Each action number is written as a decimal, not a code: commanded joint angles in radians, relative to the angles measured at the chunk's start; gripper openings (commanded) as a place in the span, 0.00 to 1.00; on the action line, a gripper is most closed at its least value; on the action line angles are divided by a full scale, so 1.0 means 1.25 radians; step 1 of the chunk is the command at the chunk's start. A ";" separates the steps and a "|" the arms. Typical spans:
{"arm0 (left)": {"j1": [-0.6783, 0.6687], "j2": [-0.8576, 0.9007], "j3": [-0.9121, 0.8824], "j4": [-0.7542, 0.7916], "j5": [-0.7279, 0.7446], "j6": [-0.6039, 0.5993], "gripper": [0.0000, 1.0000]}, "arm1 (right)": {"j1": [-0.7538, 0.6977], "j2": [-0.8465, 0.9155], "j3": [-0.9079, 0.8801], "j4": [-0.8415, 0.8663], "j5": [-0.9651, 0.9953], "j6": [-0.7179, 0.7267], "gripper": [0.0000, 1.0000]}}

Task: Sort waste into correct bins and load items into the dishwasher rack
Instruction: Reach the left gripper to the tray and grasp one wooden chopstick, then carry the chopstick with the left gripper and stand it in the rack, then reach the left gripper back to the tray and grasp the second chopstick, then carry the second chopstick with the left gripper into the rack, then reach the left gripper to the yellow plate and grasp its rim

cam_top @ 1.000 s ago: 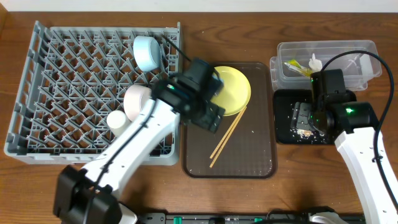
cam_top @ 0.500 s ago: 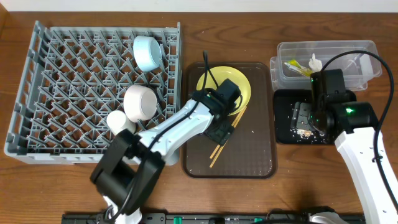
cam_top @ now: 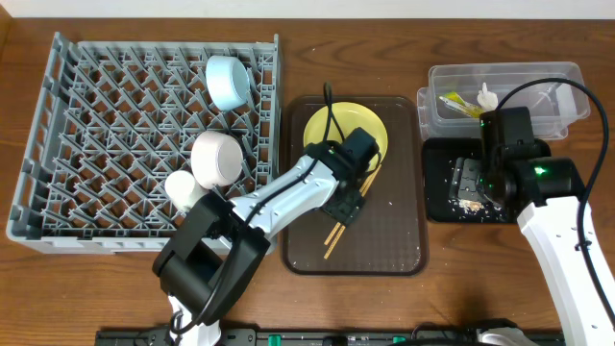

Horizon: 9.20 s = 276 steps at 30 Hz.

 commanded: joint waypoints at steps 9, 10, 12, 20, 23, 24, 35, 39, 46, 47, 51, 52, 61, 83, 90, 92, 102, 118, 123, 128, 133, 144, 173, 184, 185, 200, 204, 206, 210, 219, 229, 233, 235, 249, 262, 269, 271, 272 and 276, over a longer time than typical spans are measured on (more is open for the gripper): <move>-0.008 0.012 -0.024 0.008 -0.010 -0.022 0.80 | -0.009 -0.005 0.015 0.000 0.011 0.010 0.77; -0.008 0.012 -0.024 0.010 -0.010 -0.022 0.81 | -0.009 -0.005 0.015 0.000 0.011 0.010 0.77; -0.008 0.012 -0.024 0.013 -0.010 -0.022 0.80 | -0.009 -0.005 0.015 0.000 0.011 0.010 0.77; -0.009 0.012 -0.029 0.020 -0.010 -0.023 0.81 | -0.009 -0.005 0.015 0.000 0.011 0.010 0.77; -0.009 0.014 -0.042 0.032 -0.010 -0.026 0.80 | -0.009 -0.005 0.015 0.000 0.011 0.010 0.77; -0.009 0.015 -0.048 0.038 -0.010 -0.026 0.81 | -0.009 -0.005 0.015 0.000 0.011 0.010 0.77; -0.009 0.022 -0.076 0.058 -0.009 -0.026 0.54 | -0.009 -0.005 0.015 0.000 0.011 0.010 0.77; -0.009 0.022 -0.076 0.058 -0.001 -0.026 0.32 | -0.009 -0.005 0.015 0.000 0.011 0.010 0.77; -0.009 0.022 -0.076 0.057 0.048 -0.026 0.19 | -0.009 -0.005 0.015 0.000 0.011 0.010 0.77; -0.009 0.022 -0.076 0.057 0.048 -0.026 0.15 | -0.009 -0.005 0.015 0.000 0.011 0.010 0.77; -0.009 0.022 -0.076 0.055 0.048 -0.026 0.11 | -0.009 -0.005 0.015 0.000 0.011 0.010 0.77; -0.009 0.022 -0.076 0.054 0.048 -0.025 0.10 | -0.009 -0.005 0.015 0.000 0.011 0.010 0.77; -0.009 0.006 -0.055 -0.016 0.047 0.015 0.06 | -0.009 -0.005 0.015 0.000 0.011 0.010 0.77; 0.111 -0.315 -0.046 -0.036 -0.069 0.010 0.06 | -0.009 -0.005 0.015 0.000 0.011 0.010 0.77; 0.244 -0.317 -0.046 -0.035 -0.067 -0.006 0.06 | -0.009 -0.005 0.015 0.000 0.011 0.010 0.77; 0.268 -0.316 -0.046 -0.035 -0.067 -0.007 0.06 | -0.009 -0.005 0.015 0.000 0.011 0.010 0.77; 0.319 -0.245 -0.065 -0.016 -0.067 -0.007 0.06 | -0.009 -0.005 0.015 0.001 0.011 0.010 0.77; 0.325 -0.205 -0.053 0.005 -0.088 -0.003 0.44 | -0.009 -0.005 0.015 -0.002 0.011 0.010 0.77; 0.308 -0.285 -0.046 0.003 -0.076 -0.004 0.44 | -0.009 -0.005 0.015 -0.002 0.011 0.010 0.76; 0.258 -0.349 -0.047 0.004 0.048 -0.004 0.43 | -0.009 -0.005 0.015 0.002 0.011 0.010 0.77; 0.171 -0.342 -0.054 0.004 0.132 -0.004 0.40 | -0.009 -0.005 0.015 0.003 0.011 0.010 0.77; -0.003 -0.186 -0.074 0.055 0.131 -0.005 0.46 | -0.009 -0.005 0.015 0.001 0.005 0.010 0.78; -0.070 0.029 -0.074 0.121 0.095 -0.007 0.19 | -0.009 -0.005 0.015 -0.001 0.005 0.010 0.78; -0.070 0.068 -0.075 0.123 0.095 -0.007 0.07 | -0.009 -0.005 0.015 -0.011 0.005 0.010 0.78; -0.070 0.066 -0.074 0.123 0.095 -0.007 0.06 | -0.009 -0.005 0.015 -0.012 0.005 0.010 0.78; -0.062 -0.150 -0.020 0.022 0.012 0.012 0.06 | -0.009 -0.005 0.015 -0.011 0.005 0.010 0.78; -0.017 -0.230 -0.020 0.009 -0.072 0.012 0.06 | -0.009 -0.005 0.015 -0.011 0.005 0.010 0.78; 0.023 -0.264 -0.019 0.009 -0.089 0.012 0.06 | -0.009 -0.005 0.015 -0.011 0.005 0.010 0.78; 0.125 -0.287 -0.019 0.015 -0.094 0.012 0.06 | -0.009 -0.005 0.015 -0.011 0.005 0.010 0.78; 0.305 -0.286 -0.019 0.041 -0.093 0.011 0.06 | -0.009 -0.005 0.015 -0.008 0.005 0.010 0.79; 0.334 -0.220 -0.021 0.080 -0.088 0.011 0.06 | -0.009 -0.005 0.015 0.000 0.005 0.010 0.80; 0.334 -0.171 -0.021 0.094 -0.088 0.011 0.07 | -0.009 -0.005 0.015 -0.003 0.005 0.010 0.80; 0.334 -0.151 -0.021 0.096 -0.088 0.011 0.11 | -0.009 -0.005 0.015 -0.005 0.005 0.010 0.80; 0.331 -0.231 -0.013 0.101 -0.085 0.012 0.36 | -0.009 -0.005 0.015 -0.005 0.005 0.010 0.80; 0.248 -0.268 -0.015 0.142 0.119 0.033 0.41 | -0.009 -0.005 0.015 0.003 0.005 0.010 0.80; 0.153 -0.168 -0.015 0.207 0.116 0.088 0.47 | -0.009 -0.005 0.015 -0.001 0.005 0.010 0.80; 0.134 -0.135 -0.015 0.220 0.116 0.093 0.48 | -0.009 -0.005 0.015 -0.002 0.005 0.010 0.80; 0.126 -0.116 -0.015 0.226 0.116 0.096 0.48 | -0.009 -0.005 0.015 -0.003 0.005 0.010 0.79; 0.103 -0.060 -0.015 0.242 0.111 0.138 0.48 | -0.009 -0.005 0.015 -0.002 0.005 0.010 0.80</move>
